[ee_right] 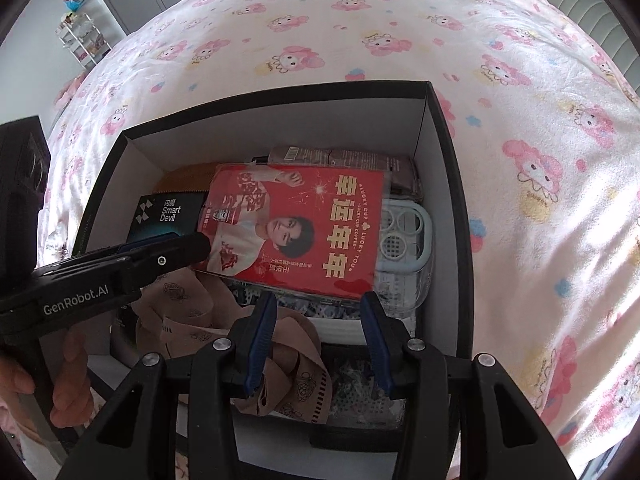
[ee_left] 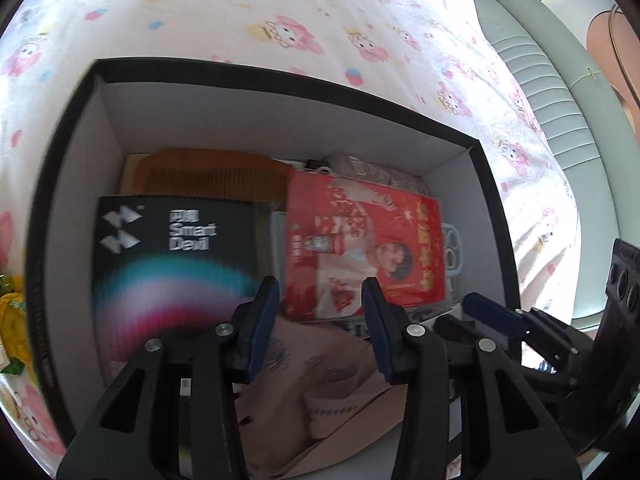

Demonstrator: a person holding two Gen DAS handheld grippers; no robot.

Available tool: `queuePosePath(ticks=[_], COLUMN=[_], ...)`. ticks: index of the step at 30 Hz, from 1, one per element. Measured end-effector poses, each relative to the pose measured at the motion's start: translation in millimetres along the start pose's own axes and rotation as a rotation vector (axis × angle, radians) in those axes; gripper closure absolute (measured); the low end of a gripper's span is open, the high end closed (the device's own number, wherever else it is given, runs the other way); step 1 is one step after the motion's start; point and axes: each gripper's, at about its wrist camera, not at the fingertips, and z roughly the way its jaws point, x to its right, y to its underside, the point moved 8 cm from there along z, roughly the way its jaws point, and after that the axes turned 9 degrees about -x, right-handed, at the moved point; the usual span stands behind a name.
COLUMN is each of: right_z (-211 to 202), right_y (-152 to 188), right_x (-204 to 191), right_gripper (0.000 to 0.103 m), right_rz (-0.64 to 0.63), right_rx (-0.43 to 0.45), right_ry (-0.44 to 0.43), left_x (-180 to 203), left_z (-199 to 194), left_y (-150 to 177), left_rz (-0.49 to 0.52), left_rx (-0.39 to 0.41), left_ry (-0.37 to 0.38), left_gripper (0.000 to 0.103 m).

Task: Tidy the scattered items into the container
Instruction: 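Lower the red packet into the box and open the right gripper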

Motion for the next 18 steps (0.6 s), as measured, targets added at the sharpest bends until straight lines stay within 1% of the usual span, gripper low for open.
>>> queuePosePath(ticks=[2,5,6,7,9,11,12,14,16,18], right_z=[0.6,-0.8,-1.9,-2.9,-5.4,-6.6,-6.0,-4.6,-3.1,-2.6], right_y=[-0.3,-0.5,0.2,1.7,5.1,9.2,10.3,8.7,6.5,3.5], right_x=[1.5,5.3,6.4,7.4,6.1,2.0,0.1,-2.3,-2.7,-2.3], right_gripper=[0.063,0.063,0.063,0.063,0.063,0.063,0.063,0.063,0.063,0.063], right_rz=[-0.006,0.006,0.011,0.018,0.019,0.009,0.003,-0.009,-0.015,-0.018], right_rx=[0.000,0.010,0.012,0.010,0.008,0.003,-0.001,0.003,0.003,0.002], right_ry=[0.007,-0.005,-0.007,-0.010,-0.030,-0.052,-0.057,-0.032,-0.013,-0.015], left_x=[9.7,18.4,15.9,10.4,-4.7,-16.4,-19.0,-18.2,-10.4,-1.8], left_z=[3.6,3.3,0.5,-3.3,-11.5,-13.7,-11.5,-4.2,0.4,5.4], left_y=[-6.4,-6.3,-5.4,-4.6,-2.6,-1.3,-1.9,-2.9,-4.9,-6.3], left_rz=[0.021,0.036,0.032,0.020,-0.017,-0.044,-0.055,-0.075,-0.064,-0.038], left_rx=[-0.008,-0.013,-0.004,0.007,0.033,0.037,0.028,-0.008,-0.027,-0.046], left_ry=[0.019,0.089,0.089,0.073,0.022,-0.016,-0.014,0.010,0.026,0.015], left_gripper=[0.060,0.060,0.060,0.060,0.060,0.060,0.060,0.060,0.060,0.060])
